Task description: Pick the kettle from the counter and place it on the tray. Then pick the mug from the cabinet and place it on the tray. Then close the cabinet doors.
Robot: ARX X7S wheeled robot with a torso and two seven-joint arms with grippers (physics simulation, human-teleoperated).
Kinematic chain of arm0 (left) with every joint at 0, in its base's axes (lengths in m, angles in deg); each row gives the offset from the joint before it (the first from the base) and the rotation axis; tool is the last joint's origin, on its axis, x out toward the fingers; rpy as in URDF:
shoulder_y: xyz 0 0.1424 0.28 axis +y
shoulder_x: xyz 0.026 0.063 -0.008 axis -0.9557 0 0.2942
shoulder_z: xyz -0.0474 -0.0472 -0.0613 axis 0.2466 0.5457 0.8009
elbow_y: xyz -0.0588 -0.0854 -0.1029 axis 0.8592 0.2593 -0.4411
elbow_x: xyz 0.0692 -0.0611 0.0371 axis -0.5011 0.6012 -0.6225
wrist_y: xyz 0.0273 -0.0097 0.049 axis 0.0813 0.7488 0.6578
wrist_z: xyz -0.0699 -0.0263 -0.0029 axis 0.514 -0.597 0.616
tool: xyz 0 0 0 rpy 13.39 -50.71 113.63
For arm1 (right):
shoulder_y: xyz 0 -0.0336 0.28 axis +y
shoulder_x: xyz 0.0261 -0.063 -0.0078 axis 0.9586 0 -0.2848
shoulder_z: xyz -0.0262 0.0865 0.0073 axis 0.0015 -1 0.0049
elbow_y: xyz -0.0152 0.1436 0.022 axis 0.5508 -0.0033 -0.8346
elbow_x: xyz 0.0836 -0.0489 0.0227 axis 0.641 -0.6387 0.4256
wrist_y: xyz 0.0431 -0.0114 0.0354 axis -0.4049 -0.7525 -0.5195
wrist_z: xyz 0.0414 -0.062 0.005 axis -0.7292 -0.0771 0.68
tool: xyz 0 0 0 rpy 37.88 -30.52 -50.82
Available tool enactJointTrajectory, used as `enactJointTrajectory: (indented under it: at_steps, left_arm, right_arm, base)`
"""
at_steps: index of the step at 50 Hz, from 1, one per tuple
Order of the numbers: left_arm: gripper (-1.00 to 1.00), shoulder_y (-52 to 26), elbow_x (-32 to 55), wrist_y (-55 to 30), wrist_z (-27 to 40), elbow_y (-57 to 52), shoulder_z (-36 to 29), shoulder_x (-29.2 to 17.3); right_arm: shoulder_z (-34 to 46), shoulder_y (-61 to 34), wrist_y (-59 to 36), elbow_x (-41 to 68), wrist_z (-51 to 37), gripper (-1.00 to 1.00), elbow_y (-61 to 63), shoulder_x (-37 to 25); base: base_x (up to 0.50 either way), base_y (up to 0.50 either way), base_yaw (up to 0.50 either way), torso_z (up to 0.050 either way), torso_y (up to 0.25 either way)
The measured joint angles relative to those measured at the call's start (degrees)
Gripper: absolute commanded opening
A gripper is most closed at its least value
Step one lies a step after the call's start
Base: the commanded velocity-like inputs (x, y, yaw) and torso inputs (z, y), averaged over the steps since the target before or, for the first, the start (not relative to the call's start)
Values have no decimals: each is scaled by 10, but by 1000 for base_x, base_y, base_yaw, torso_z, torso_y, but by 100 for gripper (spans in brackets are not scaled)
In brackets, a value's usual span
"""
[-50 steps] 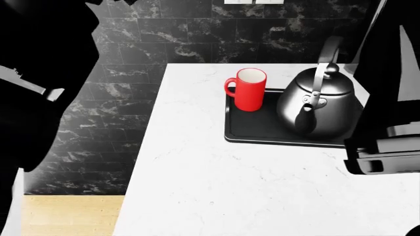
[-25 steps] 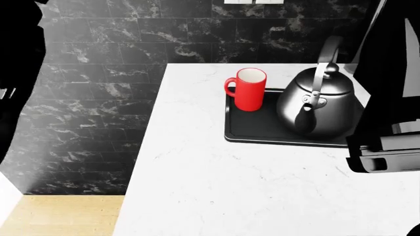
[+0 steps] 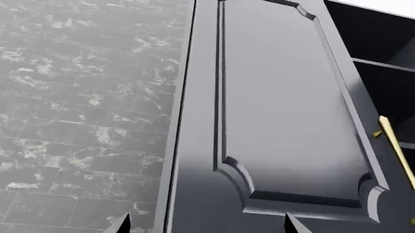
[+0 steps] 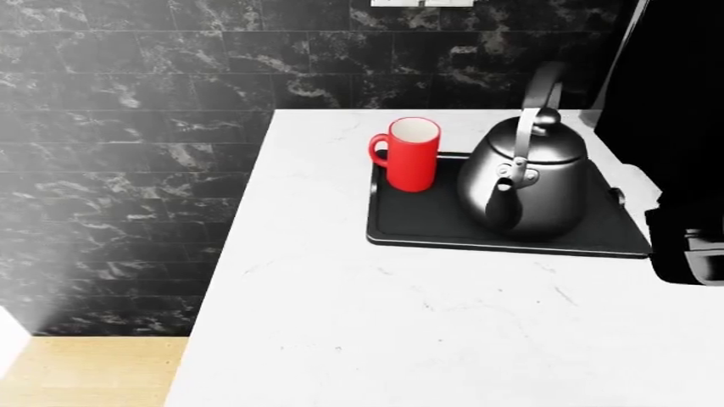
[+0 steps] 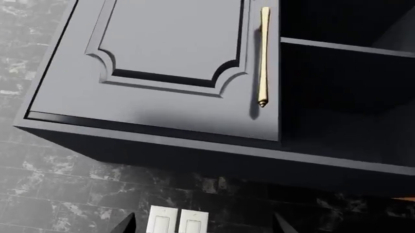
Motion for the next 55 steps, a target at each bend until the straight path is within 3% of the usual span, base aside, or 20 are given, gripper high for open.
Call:
enactJointTrajectory:
  at_steps: [8,17,38,55]
  left_arm:
    - [100,136,30,73,52,-124,78,-100]
    - [100,213,50,118,82,-193,121,-154]
    - [100,299,51,173,100,-242,150,-199]
    - [100,314,32,222,104,-249,115,-227]
  right_arm:
    - [-2,-12,19,4,0,100,0,-23]
    - [-8,-19,32,9,0,100,0,-41]
    - [-20,-22,38,16,0,100,0,-54]
    - [-26,-21,40,20,0,100,0,-58]
  base:
    - [1,-500,0,0,0]
    - [1,-500,0,0,0]
    - [1,-500,0,0,0]
    - [1,-500,0,0,0]
